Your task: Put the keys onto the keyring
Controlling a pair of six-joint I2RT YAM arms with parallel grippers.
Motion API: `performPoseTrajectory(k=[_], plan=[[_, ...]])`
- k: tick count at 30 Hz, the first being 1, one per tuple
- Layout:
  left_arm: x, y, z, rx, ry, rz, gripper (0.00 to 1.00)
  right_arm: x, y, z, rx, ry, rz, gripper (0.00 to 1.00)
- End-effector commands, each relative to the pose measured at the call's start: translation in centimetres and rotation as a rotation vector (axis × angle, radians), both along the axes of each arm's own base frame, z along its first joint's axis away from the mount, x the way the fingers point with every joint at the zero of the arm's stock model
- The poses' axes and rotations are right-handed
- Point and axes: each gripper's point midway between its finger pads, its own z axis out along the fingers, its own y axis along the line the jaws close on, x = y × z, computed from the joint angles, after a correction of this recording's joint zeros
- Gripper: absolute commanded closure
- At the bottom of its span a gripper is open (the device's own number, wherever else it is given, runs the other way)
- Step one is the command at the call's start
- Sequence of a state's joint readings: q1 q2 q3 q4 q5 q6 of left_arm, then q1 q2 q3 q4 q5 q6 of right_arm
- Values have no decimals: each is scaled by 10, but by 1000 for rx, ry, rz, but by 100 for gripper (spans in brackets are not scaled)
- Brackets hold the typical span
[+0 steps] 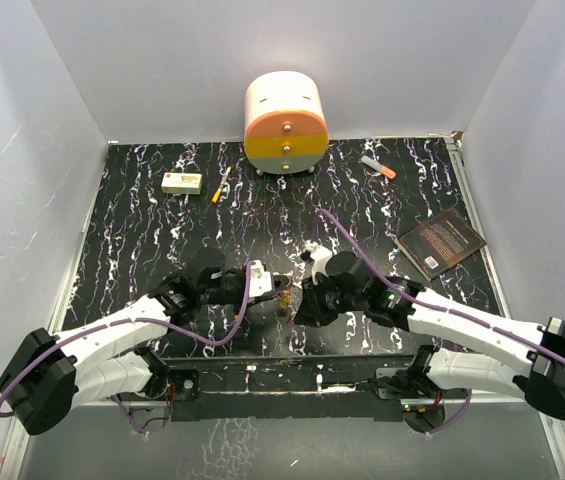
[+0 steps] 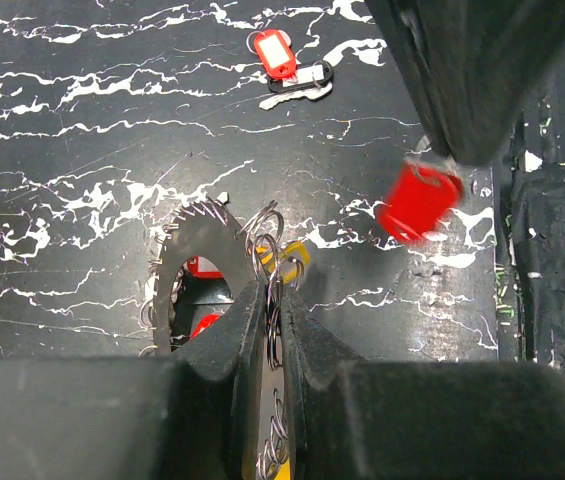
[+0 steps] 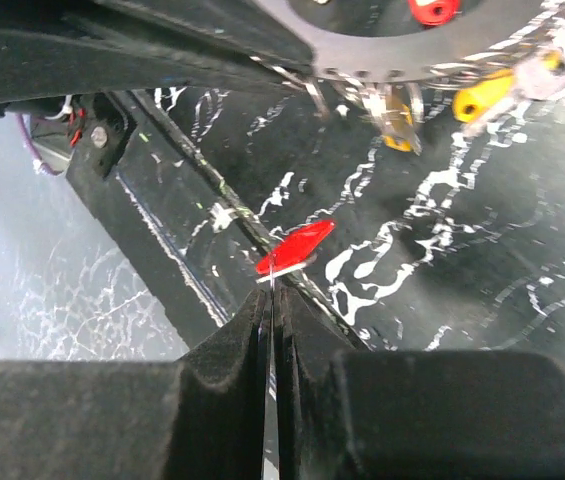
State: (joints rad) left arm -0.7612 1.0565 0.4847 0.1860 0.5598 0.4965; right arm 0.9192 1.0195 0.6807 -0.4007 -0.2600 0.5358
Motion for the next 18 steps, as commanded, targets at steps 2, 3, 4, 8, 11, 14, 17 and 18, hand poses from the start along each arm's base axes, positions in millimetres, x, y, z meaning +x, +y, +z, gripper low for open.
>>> performPoseTrajectory(k=[2, 3, 4, 8, 11, 14, 17, 18], plan=[[7, -10, 37, -82, -57, -8, 100, 11, 45, 41, 155, -91, 11, 92], [7, -10, 36, -83, -54, -8, 100, 14, 48, 41, 152, -94, -1, 92], [6, -10, 37, -84, -53, -10, 100, 17, 50, 41, 151, -97, -10, 92], [5, -10, 38, -89, -56, -14, 100, 27, 57, 41, 152, -117, -33, 92], [4, -10, 37, -91, -54, -22, 100, 34, 63, 40, 150, -125, -43, 92], [3, -11, 38, -94, -56, -24, 100, 38, 69, 39, 150, -126, -45, 92], [3, -10, 37, -88, -60, -28, 100, 42, 73, 40, 156, -131, -53, 92], [3, -9, 37, -85, -61, -28, 100, 43, 73, 40, 154, -135, -60, 92]])
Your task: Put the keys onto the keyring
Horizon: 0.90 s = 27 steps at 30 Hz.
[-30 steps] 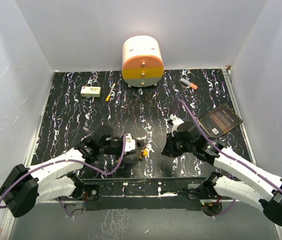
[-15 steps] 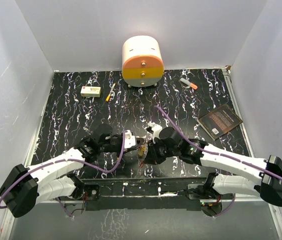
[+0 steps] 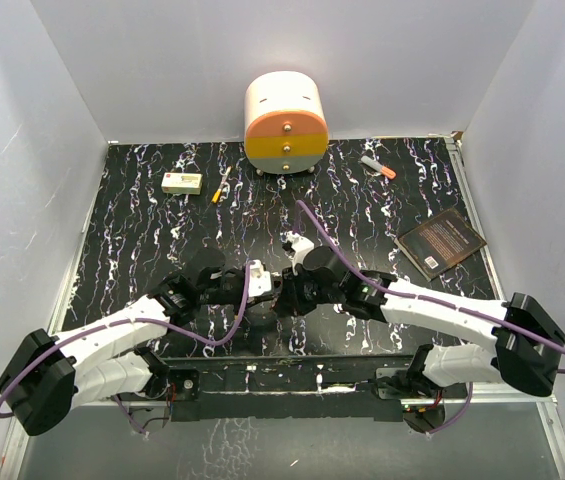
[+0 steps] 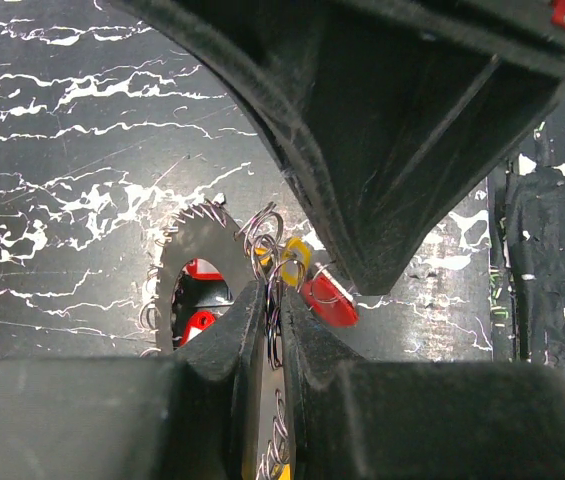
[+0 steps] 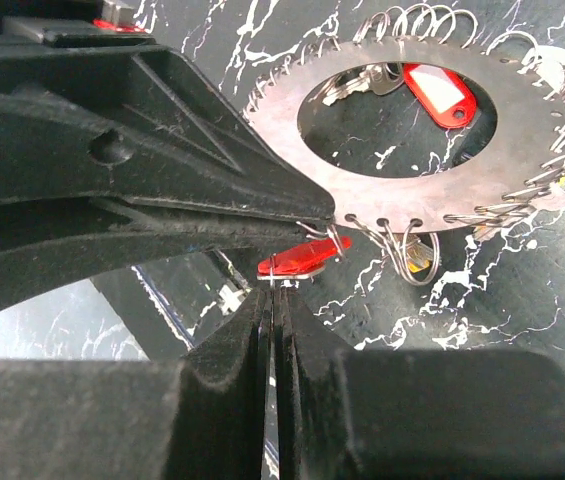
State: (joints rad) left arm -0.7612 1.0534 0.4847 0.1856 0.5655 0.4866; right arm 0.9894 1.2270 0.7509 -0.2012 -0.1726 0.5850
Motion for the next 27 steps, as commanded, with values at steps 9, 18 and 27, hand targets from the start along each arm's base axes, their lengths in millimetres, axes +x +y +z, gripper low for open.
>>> performPoseTrajectory(k=[9, 18, 27], plan=[[3, -7, 33, -73, -81, -32, 100, 27, 16, 42, 95, -100, -82, 92], [0, -6, 32, -67, -86, -52, 100, 28, 12, 43, 87, -103, -105, 92], [-3, -8, 33, -78, -83, -74, 100, 33, 16, 47, 85, -122, -100, 92]])
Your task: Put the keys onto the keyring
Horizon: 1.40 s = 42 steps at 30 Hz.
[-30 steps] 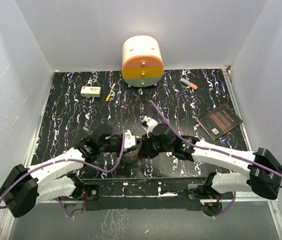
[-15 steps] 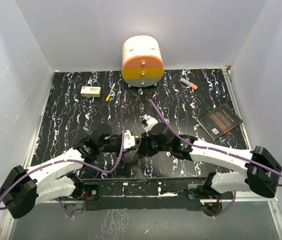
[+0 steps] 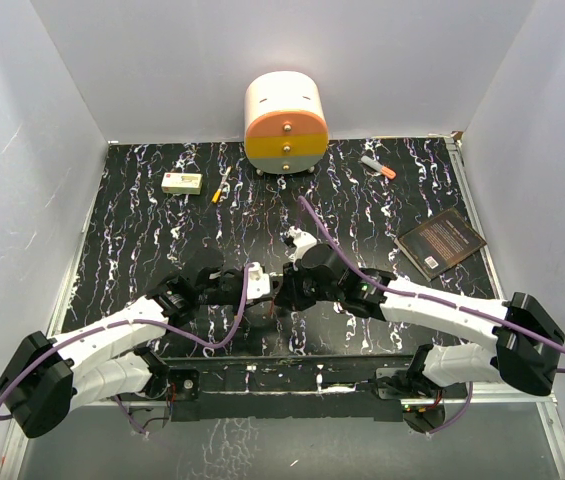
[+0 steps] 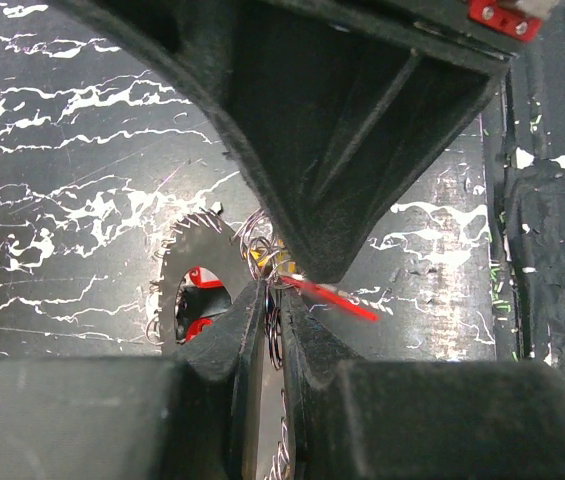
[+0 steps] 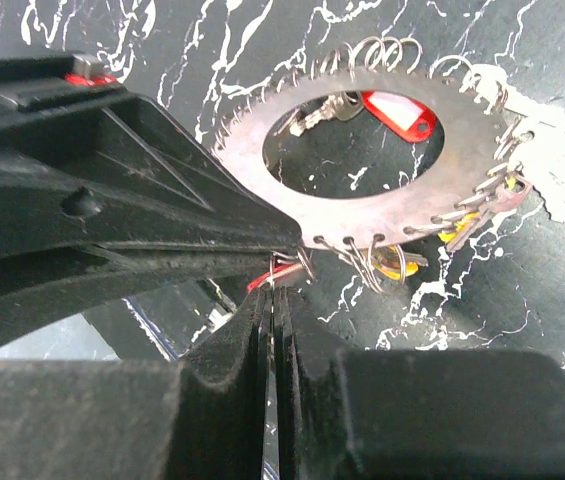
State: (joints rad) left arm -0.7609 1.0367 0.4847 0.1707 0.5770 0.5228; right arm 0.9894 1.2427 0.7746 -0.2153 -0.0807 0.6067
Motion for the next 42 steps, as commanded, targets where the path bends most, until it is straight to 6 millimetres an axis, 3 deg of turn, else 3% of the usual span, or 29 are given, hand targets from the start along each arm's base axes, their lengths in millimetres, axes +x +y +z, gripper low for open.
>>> performPoseTrajectory(k=[1, 8, 26, 42], plan=[[-2, -9, 30, -78, -51, -53, 100, 17, 19, 48, 109, -103, -10, 92], [-2, -10, 30, -76, -52, -59, 100, 18, 23, 46, 100, -102, 7, 92], [3, -12, 42, -103, -75, -39, 100, 7, 6, 23, 69, -13, -35, 92], [3, -15, 52, -129, -77, -45, 100, 1, -5, 16, 68, 6, -66, 92]])
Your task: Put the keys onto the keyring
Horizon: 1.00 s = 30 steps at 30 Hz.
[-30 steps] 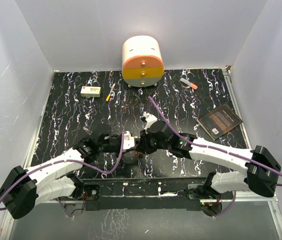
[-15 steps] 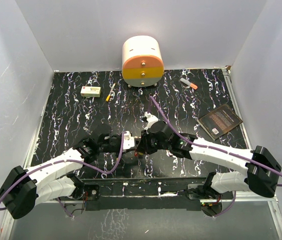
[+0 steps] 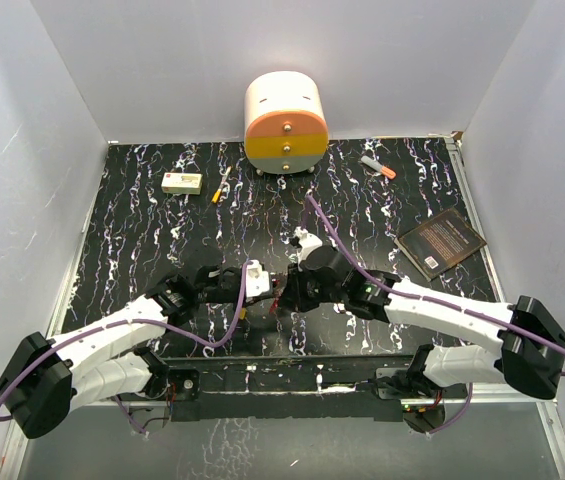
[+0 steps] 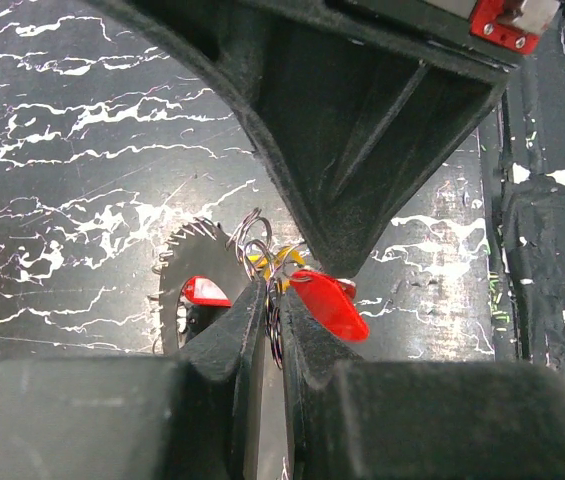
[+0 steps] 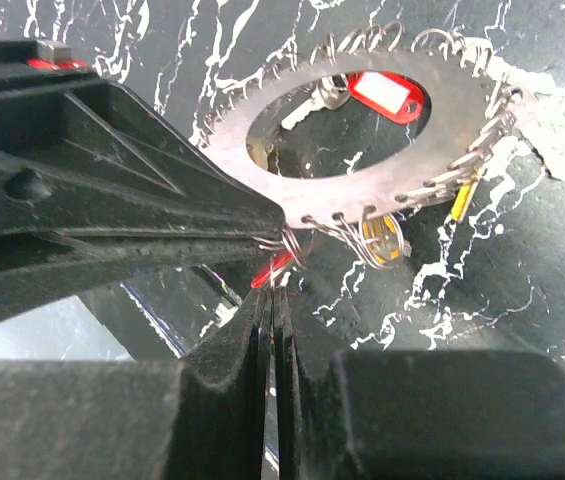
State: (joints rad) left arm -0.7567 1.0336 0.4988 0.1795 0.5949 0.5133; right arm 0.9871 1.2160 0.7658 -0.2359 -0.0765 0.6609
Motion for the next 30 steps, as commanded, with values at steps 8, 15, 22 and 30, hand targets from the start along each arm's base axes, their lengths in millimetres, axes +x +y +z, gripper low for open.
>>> performPoseTrajectory(k=[8, 15, 22, 30], plan=[[-1, -13, 45, -115, -63, -48, 100, 6, -1, 19, 65, -49, -27, 92], [-2, -11, 36, -87, -67, -54, 100, 2, 11, 46, 135, -106, 51, 92], [-4, -12, 37, -97, -60, -66, 100, 3, 17, 51, 144, -119, 78, 92], [-9, -13, 41, -107, -44, -90, 100, 8, 20, 50, 136, -135, 67, 92]])
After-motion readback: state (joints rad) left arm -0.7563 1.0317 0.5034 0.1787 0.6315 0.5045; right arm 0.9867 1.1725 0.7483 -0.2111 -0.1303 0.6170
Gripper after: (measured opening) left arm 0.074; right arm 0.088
